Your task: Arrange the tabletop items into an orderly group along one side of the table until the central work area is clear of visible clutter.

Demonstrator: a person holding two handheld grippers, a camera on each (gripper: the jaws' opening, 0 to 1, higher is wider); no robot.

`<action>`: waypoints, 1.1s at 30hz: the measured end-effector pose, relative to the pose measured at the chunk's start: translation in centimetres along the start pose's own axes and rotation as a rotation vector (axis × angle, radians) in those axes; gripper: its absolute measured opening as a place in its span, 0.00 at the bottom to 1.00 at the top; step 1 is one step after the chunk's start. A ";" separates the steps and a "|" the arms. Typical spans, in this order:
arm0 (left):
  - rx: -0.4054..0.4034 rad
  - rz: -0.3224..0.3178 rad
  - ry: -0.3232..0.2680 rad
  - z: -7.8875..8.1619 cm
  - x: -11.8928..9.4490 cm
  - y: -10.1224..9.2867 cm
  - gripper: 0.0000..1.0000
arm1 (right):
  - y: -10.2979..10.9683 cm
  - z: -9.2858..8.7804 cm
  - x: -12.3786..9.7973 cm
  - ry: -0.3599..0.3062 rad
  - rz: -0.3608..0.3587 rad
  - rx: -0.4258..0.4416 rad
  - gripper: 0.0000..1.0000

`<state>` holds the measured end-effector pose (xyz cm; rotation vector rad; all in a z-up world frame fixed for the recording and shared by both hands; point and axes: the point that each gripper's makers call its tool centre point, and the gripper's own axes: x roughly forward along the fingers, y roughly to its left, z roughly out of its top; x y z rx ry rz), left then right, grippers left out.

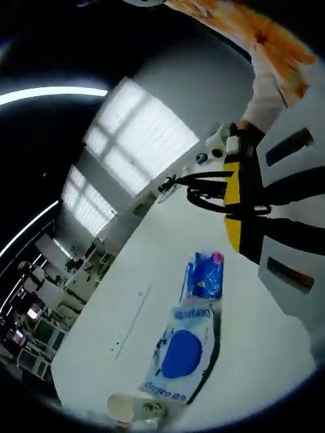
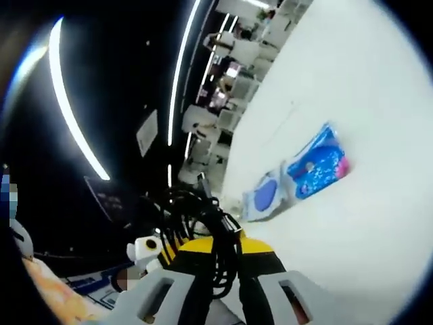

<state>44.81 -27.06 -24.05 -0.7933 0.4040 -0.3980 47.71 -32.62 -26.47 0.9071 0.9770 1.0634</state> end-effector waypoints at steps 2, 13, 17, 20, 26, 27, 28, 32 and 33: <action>-0.050 0.000 -0.017 -0.2 -0.1 0.7 0.13 | -0.3 0.1 -0.3 -0.012 -0.009 0.018 0.07; -0.134 0.014 0.008 -2.7 -0.5 2.6 0.29 | -4.0 -1.1 -0.3 0.028 -0.156 0.077 0.06; -0.138 0.003 0.044 -3.9 0.4 2.2 0.24 | -5.2 -2.0 0.4 0.073 -0.238 0.065 0.07; -0.055 0.111 0.079 -4.6 0.4 4.3 0.05 | -5.5 -1.5 0.4 0.057 -0.244 0.087 0.07; -0.149 0.218 0.125 -6.2 1.6 7.8 0.00 | -8.4 -2.2 0.8 0.120 -0.390 -0.046 0.06; -0.157 0.223 0.128 -6.3 2.0 8.2 0.00 | -8.8 -2.3 1.1 0.124 -0.399 -0.044 0.06; -0.161 0.226 0.129 -6.3 2.1 8.3 0.00 | -9.0 -2.1 1.3 0.116 -0.401 -0.047 0.06; -0.202 0.252 0.135 -6.2 2.7 9.6 0.00 | -9.8 -1.8 1.8 0.120 -0.412 -0.050 0.05; -0.196 0.258 0.140 -6.3 2.8 9.7 0.00 | -10.0 -1.8 2.0 0.121 -0.420 -0.061 0.05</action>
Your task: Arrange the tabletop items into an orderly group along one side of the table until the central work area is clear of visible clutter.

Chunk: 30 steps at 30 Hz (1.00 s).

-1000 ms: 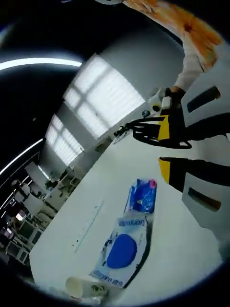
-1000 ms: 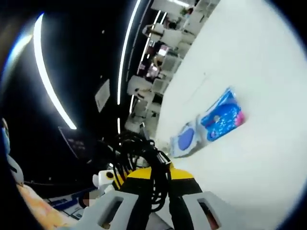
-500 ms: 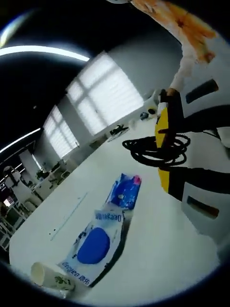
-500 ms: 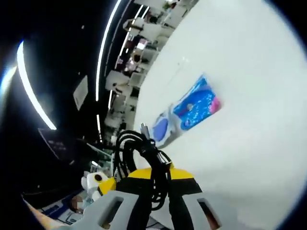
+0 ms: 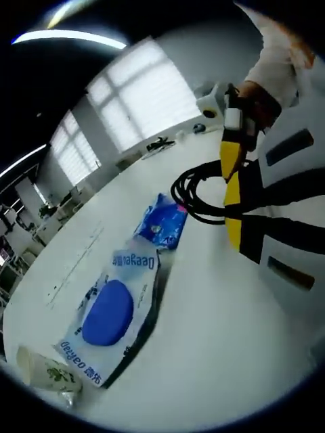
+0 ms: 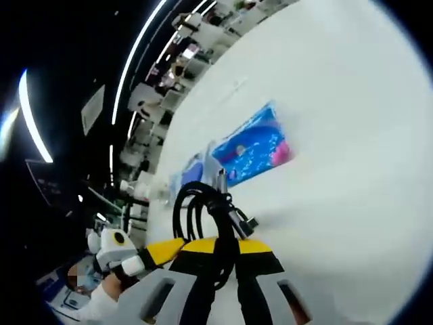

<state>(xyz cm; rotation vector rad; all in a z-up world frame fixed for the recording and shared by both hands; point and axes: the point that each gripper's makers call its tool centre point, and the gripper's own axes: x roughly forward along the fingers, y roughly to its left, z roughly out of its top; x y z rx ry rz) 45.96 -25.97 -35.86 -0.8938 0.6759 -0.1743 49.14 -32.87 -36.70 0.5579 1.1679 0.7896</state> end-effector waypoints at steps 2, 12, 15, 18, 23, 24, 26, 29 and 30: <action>0.011 0.019 0.014 -0.1 0.2 0.3 0.00 | -0.3 0.0 0.3 0.005 -0.016 -0.009 0.05; 0.021 0.076 0.066 -1.0 1.3 2.1 0.00 | -2.3 -1.0 1.7 0.049 -0.102 -0.073 0.07; 0.014 0.087 0.069 -1.1 1.4 2.5 0.00 | -2.2 -1.0 1.6 0.044 -0.102 -0.078 0.07; -0.025 0.090 0.079 -1.4 1.8 3.1 0.00 | -2.6 -1.1 1.8 0.043 -0.111 -0.067 0.07; -0.010 0.101 0.086 -1.5 2.2 3.2 0.01 | -3.0 -0.6 2.0 0.024 -0.101 -0.062 0.09; -0.009 0.101 0.087 -1.5 2.2 3.2 0.01 | -3.0 -0.5 2.1 0.020 -0.096 -0.061 0.09; -0.005 0.101 0.088 -1.5 2.3 3.3 0.01 | -3.3 -0.4 2.2 0.024 -0.098 -0.061 0.09; 0.009 0.099 0.092 -1.5 2.5 3.4 0.01 | -3.3 -0.6 2.2 0.035 -0.108 -0.091 0.10; 0.007 0.101 0.092 -1.5 2.5 3.5 0.01 | -3.3 -0.7 2.2 0.037 -0.110 -0.098 0.10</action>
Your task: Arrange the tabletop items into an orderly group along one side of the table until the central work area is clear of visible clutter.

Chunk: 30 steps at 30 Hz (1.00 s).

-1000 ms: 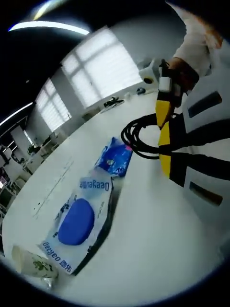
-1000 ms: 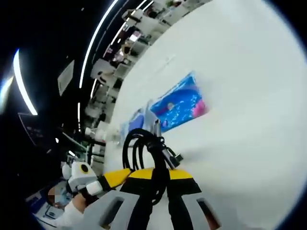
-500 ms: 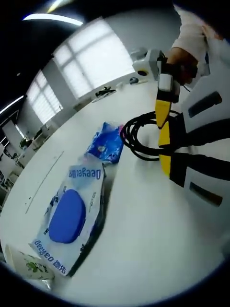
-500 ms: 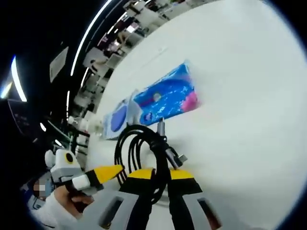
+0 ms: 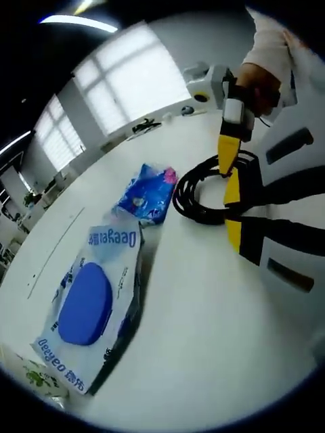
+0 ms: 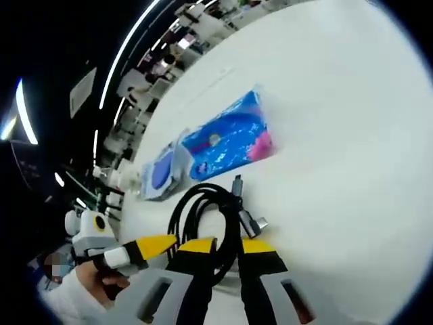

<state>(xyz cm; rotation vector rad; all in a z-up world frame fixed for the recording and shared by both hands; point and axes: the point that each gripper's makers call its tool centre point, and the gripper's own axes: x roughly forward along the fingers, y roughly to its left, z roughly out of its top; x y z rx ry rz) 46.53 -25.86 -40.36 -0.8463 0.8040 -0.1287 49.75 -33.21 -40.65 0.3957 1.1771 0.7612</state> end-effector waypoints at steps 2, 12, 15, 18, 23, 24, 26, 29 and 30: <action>0.007 0.010 -0.004 0.1 0.0 0.2 0.02 | -0.2 0.2 0.0 -0.008 -0.005 -0.033 0.12; 0.170 0.074 0.005 0.0 0.0 0.5 0.06 | 0.4 -0.1 -0.6 -0.027 0.015 -0.096 0.25; 0.179 0.073 0.004 -0.1 0.0 0.3 0.18 | 0.4 0.3 -0.8 -0.043 0.014 -0.118 0.33; 0.240 0.079 0.009 0.1 -0.3 0.1 0.27 | 0.3 0.2 -1.0 -0.050 0.020 -0.138 0.38; 0.322 0.062 -0.065 2.0 -1.2 -0.8 0.52 | 0.3 0.9 -1.6 -0.088 0.056 -0.155 0.46; 0.339 0.050 -0.070 2.5 -1.8 -1.8 0.57 | 0.2 1.3 -1.8 -0.104 0.060 -0.157 0.48; 0.389 0.055 -0.092 3.2 -2.3 -1.8 0.69 | 0.0 1.7 -2.2 -0.130 0.064 -0.157 0.54; 0.418 0.052 -0.105 3.7 -2.6 -2.1 0.86 | 0.1 2.1 -2.6 -0.163 0.080 -0.161 0.64; 0.419 0.052 -0.104 3.6 -2.7 -2.2 0.90 | 0.2 2.2 -2.8 -0.175 0.085 -0.166 0.67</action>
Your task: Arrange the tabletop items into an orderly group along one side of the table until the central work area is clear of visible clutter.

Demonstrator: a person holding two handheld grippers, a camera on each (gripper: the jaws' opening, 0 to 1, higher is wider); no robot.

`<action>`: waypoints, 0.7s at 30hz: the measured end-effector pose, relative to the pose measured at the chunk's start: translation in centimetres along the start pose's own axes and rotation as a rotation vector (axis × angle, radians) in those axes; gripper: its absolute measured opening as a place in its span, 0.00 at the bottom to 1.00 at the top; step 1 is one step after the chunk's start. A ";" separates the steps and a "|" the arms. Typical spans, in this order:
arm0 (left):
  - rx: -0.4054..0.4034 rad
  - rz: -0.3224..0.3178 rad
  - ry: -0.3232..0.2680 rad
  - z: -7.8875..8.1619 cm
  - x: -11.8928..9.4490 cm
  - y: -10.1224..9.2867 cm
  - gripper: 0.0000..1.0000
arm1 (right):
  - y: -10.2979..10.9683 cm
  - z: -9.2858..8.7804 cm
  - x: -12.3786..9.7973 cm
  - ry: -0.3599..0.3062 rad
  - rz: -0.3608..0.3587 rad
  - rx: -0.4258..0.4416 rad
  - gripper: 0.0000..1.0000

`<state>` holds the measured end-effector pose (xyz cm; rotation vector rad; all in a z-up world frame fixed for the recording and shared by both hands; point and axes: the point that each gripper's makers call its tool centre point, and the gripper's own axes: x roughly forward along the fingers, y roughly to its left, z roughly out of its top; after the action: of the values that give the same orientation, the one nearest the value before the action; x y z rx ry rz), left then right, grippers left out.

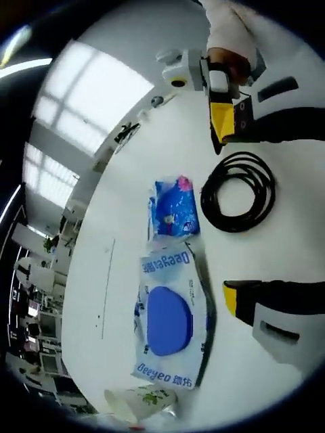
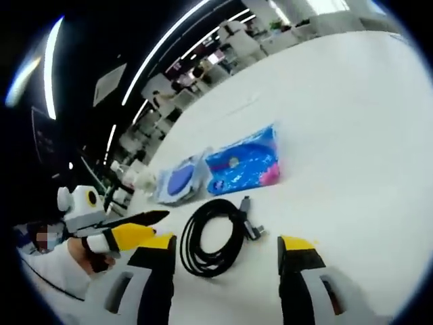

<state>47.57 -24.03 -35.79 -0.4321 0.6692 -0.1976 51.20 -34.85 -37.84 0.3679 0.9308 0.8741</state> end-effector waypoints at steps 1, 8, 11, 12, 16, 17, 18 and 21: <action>0.002 0.002 0.003 0.0 -0.1 0.0 0.94 | 0.2 0.0 -0.2 -0.009 -0.001 -0.001 0.70; 0.049 0.020 0.015 -0.6 -0.8 -0.3 1.00 | 0.7 0.5 -1.0 -0.039 0.016 -0.059 0.84; 0.027 0.022 0.002 -0.5 -1.1 -0.1 1.00 | 1.5 0.1 -1.4 -0.023 0.024 -0.079 0.85; 0.024 0.025 -0.002 -0.5 -1.2 -0.2 1.00 | 1.6 0.0 -1.4 -0.016 0.026 -0.084 0.85; 0.018 0.033 -0.021 0.1 -1.7 0.2 1.00 | 1.8 -0.3 -1.5 0.002 0.033 -0.107 0.85; 0.018 0.037 -0.025 0.3 -1.9 0.3 1.00 | 2.3 -0.3 -1.4 0.003 0.035 -0.107 0.85; 0.012 0.043 -0.030 0.3 -2.1 0.7 1.00 | 2.5 -0.3 -1.4 0.003 0.037 -0.108 0.86; -0.006 0.058 -0.061 1.3 -2.7 1.0 1.00 | 2.6 0.1 -1.6 0.004 0.039 -0.129 0.86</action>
<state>46.34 -21.90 -33.82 -0.4226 0.6220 -0.1275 49.53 -34.51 -35.27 0.2744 0.8683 0.9660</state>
